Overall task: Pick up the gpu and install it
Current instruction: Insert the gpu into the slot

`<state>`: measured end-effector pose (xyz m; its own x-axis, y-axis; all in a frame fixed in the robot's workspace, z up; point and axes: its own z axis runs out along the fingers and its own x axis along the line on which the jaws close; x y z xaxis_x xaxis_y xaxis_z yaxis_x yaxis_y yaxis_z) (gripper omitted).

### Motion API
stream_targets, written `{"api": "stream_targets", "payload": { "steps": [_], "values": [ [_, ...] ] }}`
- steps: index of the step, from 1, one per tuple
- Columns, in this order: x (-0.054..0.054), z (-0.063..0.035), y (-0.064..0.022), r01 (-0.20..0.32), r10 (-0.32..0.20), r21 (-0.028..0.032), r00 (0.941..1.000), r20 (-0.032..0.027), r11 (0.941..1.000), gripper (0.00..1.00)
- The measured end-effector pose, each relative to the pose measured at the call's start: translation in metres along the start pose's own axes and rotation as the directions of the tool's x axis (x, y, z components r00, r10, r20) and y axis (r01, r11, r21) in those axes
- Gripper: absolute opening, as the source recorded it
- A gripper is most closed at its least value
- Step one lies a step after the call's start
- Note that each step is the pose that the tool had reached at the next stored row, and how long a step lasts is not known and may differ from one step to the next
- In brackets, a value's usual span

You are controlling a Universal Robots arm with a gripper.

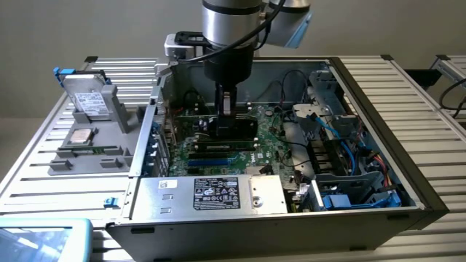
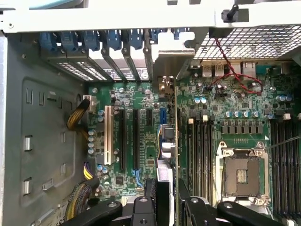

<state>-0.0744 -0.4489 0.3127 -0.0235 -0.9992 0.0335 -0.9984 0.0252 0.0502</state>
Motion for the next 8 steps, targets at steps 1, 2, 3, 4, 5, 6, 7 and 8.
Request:
{"api": "stream_targets", "payload": {
  "steps": [1,2,3,4,5,6,7,8],
  "values": [
    [0.0008,0.0012,0.0002,0.000,0.000,-0.0001,1.0000,0.0021,1.0000,0.29],
    [0.0012,0.0025,0.0004,0.000,0.000,-0.0001,1.0000,0.0048,1.0000,0.29],
    [0.0014,0.0038,0.0007,0.000,0.000,0.0000,1.0000,0.0073,1.0000,0.29],
    [0.0015,0.0047,0.0009,0.000,0.000,-0.0005,1.0000,0.0096,1.0000,0.29],
    [0.0016,0.0055,0.0011,0.001,-0.001,-0.0013,0.9999,0.0121,1.0000,0.29],
    [0.0016,0.0056,0.0012,0.001,-0.001,-0.0021,0.9999,0.0130,1.0000,0.29],
    [0.0016,0.0056,0.0012,0.001,-0.001,-0.0021,0.9999,0.0131,1.0000,0.29],
    [0.0016,0.0056,0.0012,0.001,-0.001,-0.0021,0.9999,0.0131,1.0000,0.29]
  ]
}}
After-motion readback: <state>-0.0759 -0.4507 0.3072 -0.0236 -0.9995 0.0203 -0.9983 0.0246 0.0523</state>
